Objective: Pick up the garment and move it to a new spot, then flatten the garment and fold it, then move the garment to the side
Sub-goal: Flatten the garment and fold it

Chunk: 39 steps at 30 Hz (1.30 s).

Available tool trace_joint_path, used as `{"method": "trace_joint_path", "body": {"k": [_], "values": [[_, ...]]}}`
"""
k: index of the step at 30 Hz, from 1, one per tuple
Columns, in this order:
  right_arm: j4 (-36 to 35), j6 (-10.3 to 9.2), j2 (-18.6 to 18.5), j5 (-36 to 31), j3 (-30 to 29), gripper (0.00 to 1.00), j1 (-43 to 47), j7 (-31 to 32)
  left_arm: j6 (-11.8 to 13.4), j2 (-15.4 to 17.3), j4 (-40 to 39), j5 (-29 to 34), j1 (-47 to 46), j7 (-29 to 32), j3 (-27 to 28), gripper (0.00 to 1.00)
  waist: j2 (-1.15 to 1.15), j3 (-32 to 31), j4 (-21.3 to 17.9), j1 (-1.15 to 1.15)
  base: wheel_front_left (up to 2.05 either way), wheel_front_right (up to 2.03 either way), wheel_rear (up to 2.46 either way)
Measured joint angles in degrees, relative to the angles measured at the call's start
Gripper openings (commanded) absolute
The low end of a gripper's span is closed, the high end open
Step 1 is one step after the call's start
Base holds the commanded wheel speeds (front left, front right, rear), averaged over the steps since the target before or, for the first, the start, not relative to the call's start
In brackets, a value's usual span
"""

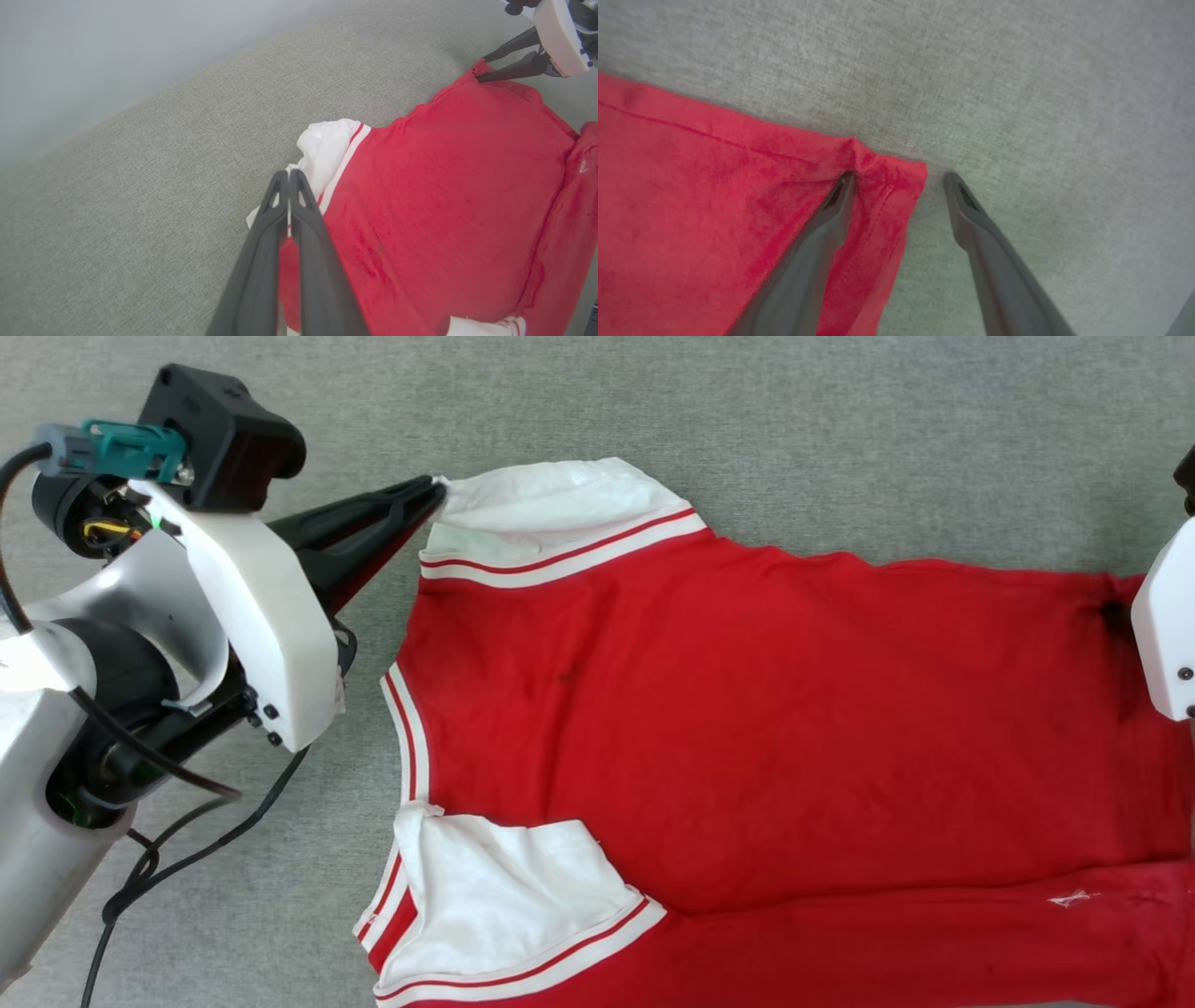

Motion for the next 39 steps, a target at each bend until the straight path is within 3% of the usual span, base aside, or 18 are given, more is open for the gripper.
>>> {"method": "trace_joint_path", "body": {"k": [1,2,12,20,28,33,39], "values": [[0.1,-0.02,-0.4,0.0,0.5,0.33,0.0,0.3,0.0,0.0,0.2,0.1,0.0,-0.4,0.0,0.00,0.00,0.1,0.2,0.00,0.00,0.00,0.00],[0.1,-0.03,-0.8,0.2,0.9,0.00,-0.1,0.5,0.0,0.0,0.4,0.1,0.0,-0.6,0.0,0.00,0.00,0.1,0.3,0.00,0.00,0.00,0.00],[2.5,0.02,1.9,2.8,-1.4,0.00,0.3,-4.1,-0.2,-1.6,4.1,-0.7,2.6,-4.5,0.0,0.00,0.00,-3.7,0.4,0.00,0.00,0.00,0.00],[1.2,0.10,2.1,4.4,-4.6,0.00,4.5,-7.1,2.4,-0.9,4.6,-1.9,8.1,-6.8,0.7,0.00,0.00,-10.4,-0.5,0.01,0.00,0.00,0.00],[-5.1,0.10,3.9,6.7,-10.3,0.00,15.3,-11.6,6.7,2.2,-0.3,-3.7,18.5,-9.6,1.6,0.00,0.00,-16.7,-0.6,0.00,0.00,0.00,0.00],[-10.3,0.10,5.4,7.7,-13.7,0.00,23.6,-13.6,8.2,5.1,-3.1,-5.0,26.7,-11.5,1.5,0.00,0.00,-19.2,-0.1,0.00,0.00,0.00,0.00],[-13.4,0.10,4.7,9.2,-13.3,0.00,32.5,-13.5,9.1,6.7,-4.1,-5.9,36.1,-12.8,-1.5,0.00,0.00,-20.2,0.3,0.00,0.00,0.00,0.00]]}}
